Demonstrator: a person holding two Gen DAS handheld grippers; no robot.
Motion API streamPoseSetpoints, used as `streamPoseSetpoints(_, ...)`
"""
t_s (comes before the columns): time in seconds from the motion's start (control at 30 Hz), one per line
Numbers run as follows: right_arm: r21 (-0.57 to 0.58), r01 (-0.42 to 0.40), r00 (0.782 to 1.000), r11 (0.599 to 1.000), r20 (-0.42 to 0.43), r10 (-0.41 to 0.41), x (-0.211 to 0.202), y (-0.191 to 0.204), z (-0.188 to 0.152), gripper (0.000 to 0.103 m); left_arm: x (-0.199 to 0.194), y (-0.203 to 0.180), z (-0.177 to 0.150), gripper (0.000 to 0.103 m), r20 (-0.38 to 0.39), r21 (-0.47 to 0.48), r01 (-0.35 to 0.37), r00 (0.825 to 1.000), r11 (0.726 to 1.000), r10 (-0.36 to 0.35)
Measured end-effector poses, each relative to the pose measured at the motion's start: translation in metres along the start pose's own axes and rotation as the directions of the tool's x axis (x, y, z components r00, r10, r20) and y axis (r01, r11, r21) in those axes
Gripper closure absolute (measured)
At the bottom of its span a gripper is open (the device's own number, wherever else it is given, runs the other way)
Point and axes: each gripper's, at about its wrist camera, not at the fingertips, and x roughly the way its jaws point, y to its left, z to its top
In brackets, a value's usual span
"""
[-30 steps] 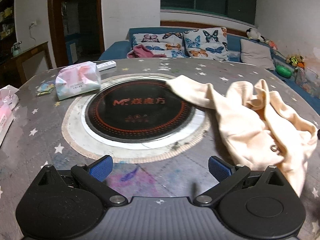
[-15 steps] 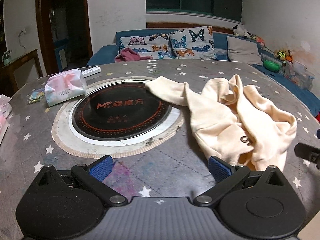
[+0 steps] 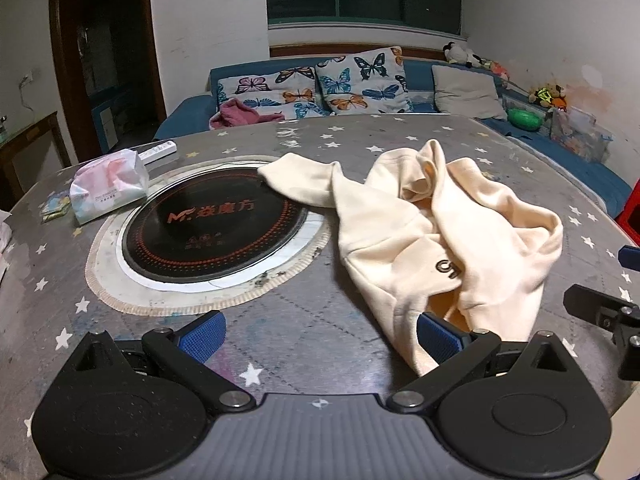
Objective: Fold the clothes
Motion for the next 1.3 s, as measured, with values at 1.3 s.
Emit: streamPoseSetpoints(1.3, -0.012, -0.076, 0.995, 0.997, -0.069, 0.075, 0.012, 0.005, 0.009, 0.000, 0.018, -0.009, 0.018, 0.000, -0.034, 0.001, 0.015, 0.999, 1.000, -0.015)
